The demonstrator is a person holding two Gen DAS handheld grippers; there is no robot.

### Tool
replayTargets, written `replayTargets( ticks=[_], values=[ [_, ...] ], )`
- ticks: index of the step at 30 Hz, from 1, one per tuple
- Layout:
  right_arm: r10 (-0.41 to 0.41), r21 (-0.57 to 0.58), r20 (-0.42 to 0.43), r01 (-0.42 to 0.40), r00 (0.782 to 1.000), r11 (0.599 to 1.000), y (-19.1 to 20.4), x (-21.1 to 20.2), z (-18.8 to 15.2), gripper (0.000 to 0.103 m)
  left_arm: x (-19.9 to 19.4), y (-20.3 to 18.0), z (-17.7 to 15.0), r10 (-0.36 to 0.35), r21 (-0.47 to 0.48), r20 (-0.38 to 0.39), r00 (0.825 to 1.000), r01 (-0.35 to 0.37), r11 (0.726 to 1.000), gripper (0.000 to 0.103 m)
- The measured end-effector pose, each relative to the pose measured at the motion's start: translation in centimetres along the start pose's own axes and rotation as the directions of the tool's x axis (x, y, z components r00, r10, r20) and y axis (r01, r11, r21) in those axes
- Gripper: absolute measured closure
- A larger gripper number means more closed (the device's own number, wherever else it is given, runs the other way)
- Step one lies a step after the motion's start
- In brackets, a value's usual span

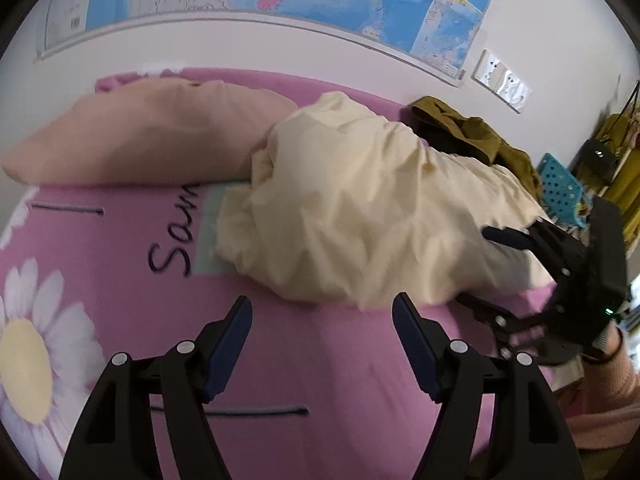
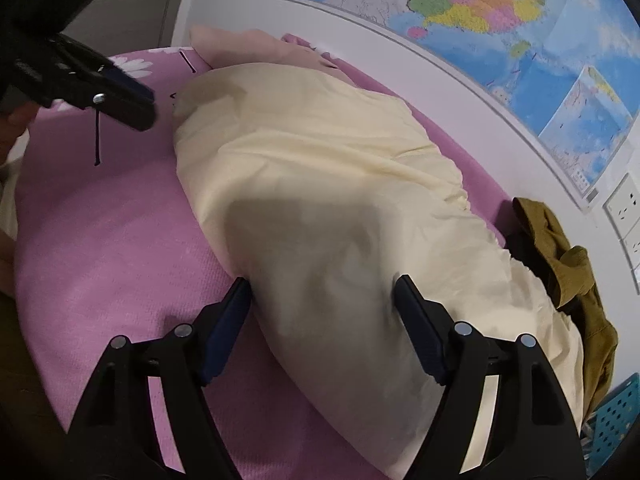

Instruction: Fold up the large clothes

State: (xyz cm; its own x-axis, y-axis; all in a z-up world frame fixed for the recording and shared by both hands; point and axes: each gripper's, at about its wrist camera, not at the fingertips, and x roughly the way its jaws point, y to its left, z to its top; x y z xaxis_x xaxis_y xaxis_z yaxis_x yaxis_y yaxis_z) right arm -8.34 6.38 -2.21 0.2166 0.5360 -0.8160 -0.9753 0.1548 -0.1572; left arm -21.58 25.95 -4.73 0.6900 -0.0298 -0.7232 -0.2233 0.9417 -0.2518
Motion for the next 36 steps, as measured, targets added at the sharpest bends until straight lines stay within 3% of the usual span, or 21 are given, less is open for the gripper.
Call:
replayTargets(
  ticks=[3,4,8,12,14,16,20,25,29,30,32,34,36],
  values=[
    [0.007,0.011,0.008,-0.007,1.0,1.0,-0.2,-0.2,-0.1,0.04,0.4,-0.4,-0.9,-0.047,-0.006,-0.025,0.999,0.046,0.999,0.033],
    [0.021,0.027,0.014,-0.021,1.0,0.999,-0.5,-0.4,-0.1,0.046,0.7,-0.7,-1.1,-0.073,-0.014,-0.034,0.997,0.072,0.997,0.033],
    [0.086,0.115,0.037,-0.09,0.996,0.989,-2.3,-1.3,0.5,0.063,2.5,-1.5,-1.2,-0.201,-0.068,-0.057,0.978,0.197,0.978,0.033],
    [0.127,0.199,0.081,-0.14,0.989,0.97,-4.3,-2.3,0.8,0.066,4.5,-1.5,0.5,-0.3,-0.17,-0.019,0.954,0.293,0.941,0.032],
    [0.126,0.215,0.085,-0.142,0.988,0.966,-4.4,-2.4,0.8,0.066,4.8,-1.0,1.3,-0.333,-0.23,0.022,0.943,0.329,0.916,0.026],
    [0.119,0.201,0.074,-0.132,0.99,0.971,-4.0,-2.1,0.8,0.066,5.0,-0.3,2.0,-0.393,-0.291,0.072,0.917,0.396,0.871,0.024],
    [0.133,0.226,0.077,-0.148,0.988,0.963,-4.0,-1.8,0.5,0.066,6.5,0.5,2.9,-0.41,-0.382,0.094,0.907,0.414,0.826,0.021],
    [0.191,0.315,0.091,-0.21,0.977,0.925,-5.0,-1.9,0.1,0.062,8.7,-0.6,4.4,-0.403,-0.375,0.075,0.912,0.401,0.836,0.02],
    [0.294,0.46,0.18,-0.344,0.939,0.818,-6.9,-4.0,-1.5,0.056,10.5,-1.7,5.7,-0.354,-0.348,0.022,0.935,0.339,0.874,0.022],
    [0.322,0.501,0.216,-0.387,0.922,0.774,-7.7,-4.8,-2.4,0.053,10.6,-1.9,5.8,-0.328,-0.331,0.006,0.945,0.311,0.891,0.028],
    [0.352,0.616,0.288,-0.454,0.891,0.644,-9.7,-6.7,-5.9,0.039,10.5,-2.2,5.9,-0.282,-0.285,-0.008,0.96,0.268,0.92,0.034],
    [0.353,0.699,0.336,-0.482,0.873,0.528,-11.0,-8.0,-9.3,0.033,10.5,-2.0,5.6,-0.253,-0.26,-0.014,0.967,0.241,0.935,0.043],
    [0.308,0.807,0.344,-0.447,0.887,0.385,-12.3,-9.3,-14.1,0.026,10.4,-2.2,5.4,-0.229,-0.233,-0.014,0.973,0.219,0.947,0.046]
  ],
)
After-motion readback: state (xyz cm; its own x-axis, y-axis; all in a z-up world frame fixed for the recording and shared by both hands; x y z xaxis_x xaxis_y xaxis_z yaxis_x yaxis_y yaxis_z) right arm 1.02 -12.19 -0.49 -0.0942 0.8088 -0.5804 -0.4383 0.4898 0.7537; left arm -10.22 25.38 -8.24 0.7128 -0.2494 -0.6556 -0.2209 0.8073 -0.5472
